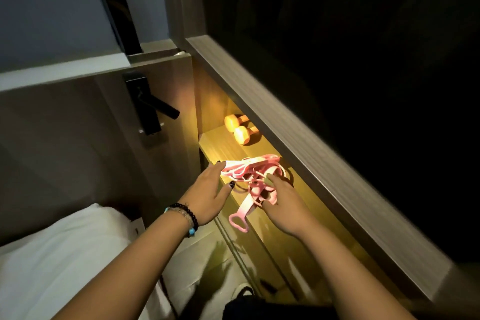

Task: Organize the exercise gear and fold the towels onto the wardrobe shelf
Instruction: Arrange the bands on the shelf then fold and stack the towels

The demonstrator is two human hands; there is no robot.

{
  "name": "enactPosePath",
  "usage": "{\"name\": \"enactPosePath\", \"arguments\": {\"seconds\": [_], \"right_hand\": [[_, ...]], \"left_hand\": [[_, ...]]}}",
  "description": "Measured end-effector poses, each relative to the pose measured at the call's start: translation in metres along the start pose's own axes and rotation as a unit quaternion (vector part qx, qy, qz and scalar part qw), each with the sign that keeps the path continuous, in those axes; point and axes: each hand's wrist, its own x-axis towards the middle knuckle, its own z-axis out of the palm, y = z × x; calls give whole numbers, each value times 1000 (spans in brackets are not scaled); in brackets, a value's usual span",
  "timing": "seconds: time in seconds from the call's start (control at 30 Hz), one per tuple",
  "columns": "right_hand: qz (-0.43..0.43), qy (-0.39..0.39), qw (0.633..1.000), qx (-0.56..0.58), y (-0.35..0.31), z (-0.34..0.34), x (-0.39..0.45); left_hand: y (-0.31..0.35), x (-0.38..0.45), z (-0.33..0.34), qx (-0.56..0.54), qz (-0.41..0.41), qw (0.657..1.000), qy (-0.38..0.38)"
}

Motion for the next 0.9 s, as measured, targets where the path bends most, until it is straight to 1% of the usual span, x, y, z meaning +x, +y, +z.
{"name": "enactPosePath", "arguments": {"seconds": [0.07,0.17,0.27,0.37,0.47,0.5,0.53,0.57,0.6,0.63,0.7,0.8,0.9], "right_hand": [[19,-20,999,28,-1,-2,19],[44,-20,998,39,7,1,53],[93,-53,993,58,12,12,83],[164,-95,978,87,23,29,105],[182,-117,974,60,39,47,126],[194,-114,971,81,40,51,134],[217,-104,963,117,37,54,140],[239,-81,956,151,34,58,146],[244,-47,955,160,35,63,153],[239,-15,959,152,41,71,161],[253,19,959,129,50,90,174],[214,48,970,109,58,110,180],[191,80,974,88,61,125,180]], "left_hand": [[-6,26,-2,6,-2,1000,-9],[-12,64,-2,20,-1,999,-30],[-20,94,1,27,-2,998,-48],[-33,120,7,42,0,996,-84],[-47,144,13,51,-2,991,-127],[-52,151,15,54,-1,989,-140],[-57,159,17,60,4,987,-152],[-64,168,19,66,10,985,-162],[-71,177,22,73,19,982,-171],[-79,185,25,81,29,980,-180],[-94,198,34,92,44,975,-199],[-112,211,50,87,84,972,-204],[-128,212,70,55,151,972,-174]]}}
